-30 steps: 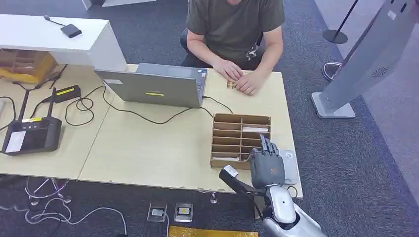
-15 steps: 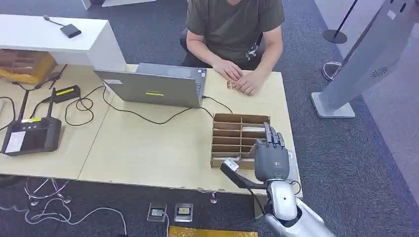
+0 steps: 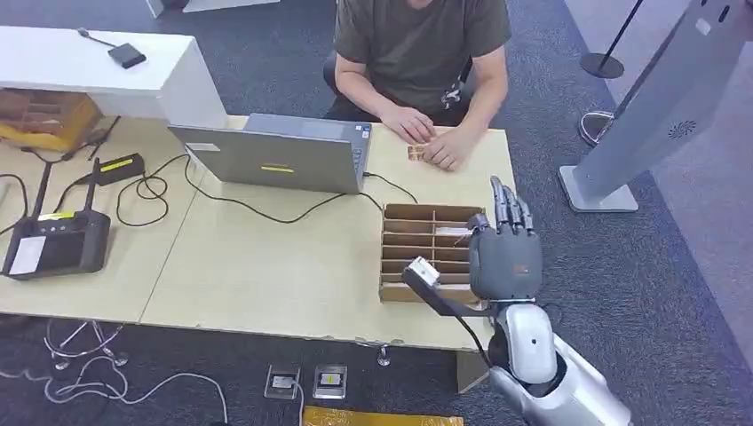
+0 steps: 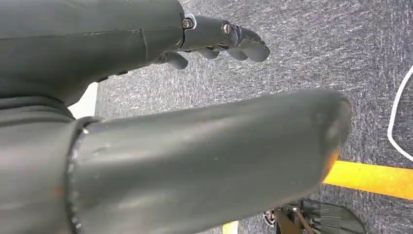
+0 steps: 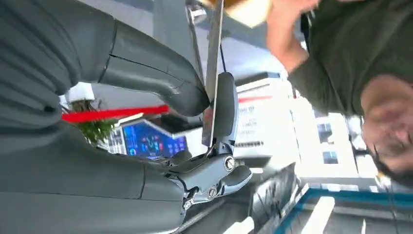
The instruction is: Pass the card to the sensor for recognition and then transmit it.
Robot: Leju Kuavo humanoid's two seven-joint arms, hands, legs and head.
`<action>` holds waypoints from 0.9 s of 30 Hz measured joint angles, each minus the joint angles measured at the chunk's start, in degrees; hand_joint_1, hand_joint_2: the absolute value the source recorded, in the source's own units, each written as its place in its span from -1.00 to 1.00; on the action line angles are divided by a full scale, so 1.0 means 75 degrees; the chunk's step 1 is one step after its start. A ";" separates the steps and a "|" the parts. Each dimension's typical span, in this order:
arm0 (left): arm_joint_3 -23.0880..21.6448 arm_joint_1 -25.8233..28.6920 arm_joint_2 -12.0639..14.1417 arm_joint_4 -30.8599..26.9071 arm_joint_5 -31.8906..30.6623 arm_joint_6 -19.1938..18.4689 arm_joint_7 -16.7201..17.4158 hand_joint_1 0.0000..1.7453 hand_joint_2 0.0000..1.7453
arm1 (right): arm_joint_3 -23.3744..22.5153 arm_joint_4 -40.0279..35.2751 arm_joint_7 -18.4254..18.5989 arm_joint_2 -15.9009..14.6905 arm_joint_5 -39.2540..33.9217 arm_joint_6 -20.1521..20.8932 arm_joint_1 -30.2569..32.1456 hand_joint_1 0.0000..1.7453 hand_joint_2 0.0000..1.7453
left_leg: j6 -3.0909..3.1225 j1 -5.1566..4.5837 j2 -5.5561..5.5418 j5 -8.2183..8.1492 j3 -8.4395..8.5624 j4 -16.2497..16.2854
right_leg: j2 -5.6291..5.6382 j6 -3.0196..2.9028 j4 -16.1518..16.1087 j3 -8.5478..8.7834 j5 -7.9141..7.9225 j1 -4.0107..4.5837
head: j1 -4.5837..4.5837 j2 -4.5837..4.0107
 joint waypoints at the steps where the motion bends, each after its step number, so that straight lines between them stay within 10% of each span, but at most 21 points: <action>1: 0.0000 -0.0002 0.0000 0.0000 0.0000 0.0000 0.0000 -1.00 -1.00 | -0.0006 -0.0155 0.0003 -0.0055 0.0064 0.0038 -0.0108 1.00 1.00 | 0.0000 0.0000 0.0000 0.0000 0.0001 0.0000 | 0.0000 0.0000 0.0000 0.0000 0.0001 0.0000 | 0.0000 0.0000; 27: -0.0023 0.0018 0.0000 0.0000 0.0000 -0.0026 0.0000 -1.00 -1.00 | 0.0021 -0.1649 -0.0076 -0.0580 -0.0202 0.1231 -0.1441 1.00 1.00 | -0.0003 0.0001 0.0003 0.0002 -0.0006 0.0000 | 0.0000 0.0002 0.0004 0.0000 0.0002 0.0001 | -0.0003 0.0000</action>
